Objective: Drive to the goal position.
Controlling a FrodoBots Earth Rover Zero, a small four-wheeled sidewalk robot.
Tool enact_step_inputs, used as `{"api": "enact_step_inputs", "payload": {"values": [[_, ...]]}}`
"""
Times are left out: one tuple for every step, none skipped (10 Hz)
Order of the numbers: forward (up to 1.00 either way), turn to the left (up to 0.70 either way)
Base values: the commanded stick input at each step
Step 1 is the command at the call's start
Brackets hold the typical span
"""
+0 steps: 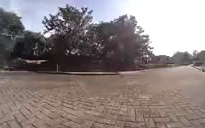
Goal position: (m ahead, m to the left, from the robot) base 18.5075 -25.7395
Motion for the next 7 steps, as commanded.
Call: {"api": "enact_step_inputs", "payload": {"values": [[0.70, 0.00], [0.70, 0.00], [0.70, 0.00], [0.70, 0.00], [0.70, 0.00], [0.70, 0.00], [0.70, -0.04]]}}
